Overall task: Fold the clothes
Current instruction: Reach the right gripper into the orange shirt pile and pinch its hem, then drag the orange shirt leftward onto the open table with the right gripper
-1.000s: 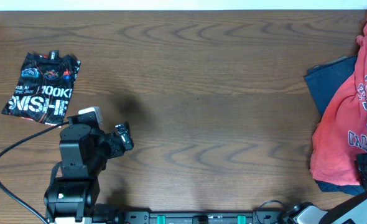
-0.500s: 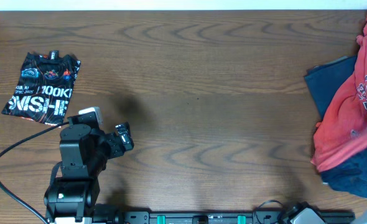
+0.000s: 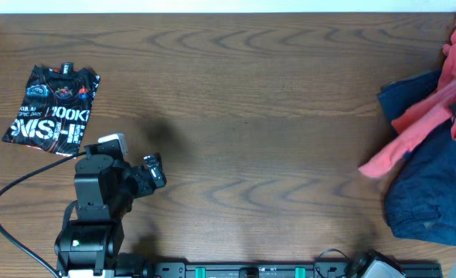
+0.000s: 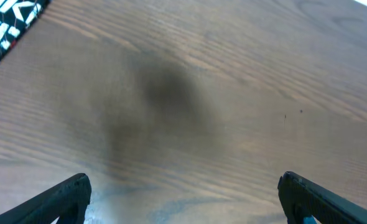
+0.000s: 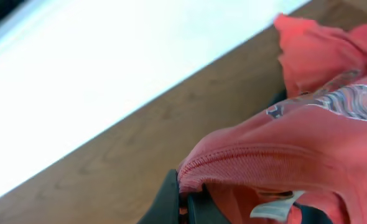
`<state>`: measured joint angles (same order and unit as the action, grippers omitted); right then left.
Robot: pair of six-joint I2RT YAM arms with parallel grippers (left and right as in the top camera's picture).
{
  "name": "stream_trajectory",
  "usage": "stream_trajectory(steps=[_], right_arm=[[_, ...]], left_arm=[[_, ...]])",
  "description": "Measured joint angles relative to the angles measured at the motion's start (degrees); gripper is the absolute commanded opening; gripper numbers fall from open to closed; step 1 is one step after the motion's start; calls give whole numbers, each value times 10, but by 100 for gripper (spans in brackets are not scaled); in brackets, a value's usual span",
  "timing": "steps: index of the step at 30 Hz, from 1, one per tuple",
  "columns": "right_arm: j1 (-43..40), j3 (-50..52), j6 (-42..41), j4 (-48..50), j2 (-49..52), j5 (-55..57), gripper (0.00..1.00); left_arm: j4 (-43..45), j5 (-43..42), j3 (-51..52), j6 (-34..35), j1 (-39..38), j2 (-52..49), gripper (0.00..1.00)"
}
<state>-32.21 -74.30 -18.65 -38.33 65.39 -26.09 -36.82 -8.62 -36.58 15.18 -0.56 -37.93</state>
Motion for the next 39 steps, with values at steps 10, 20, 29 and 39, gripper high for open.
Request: stream_trajectory(steps=[10,20,29,39], right_arm=[[90,10,29,-256,10,31,1],[215,129,16,-216,19,11,1],[422,163,-57,57,22,-32,3],[546,163,-92,-131,23,43,5]], left_arm=[[-3,0,0,0,0,0,98],[4,0,0,0,0,0,98],[18,0,0,0,0,0,98],[66,0,0,0,0,0,98]])
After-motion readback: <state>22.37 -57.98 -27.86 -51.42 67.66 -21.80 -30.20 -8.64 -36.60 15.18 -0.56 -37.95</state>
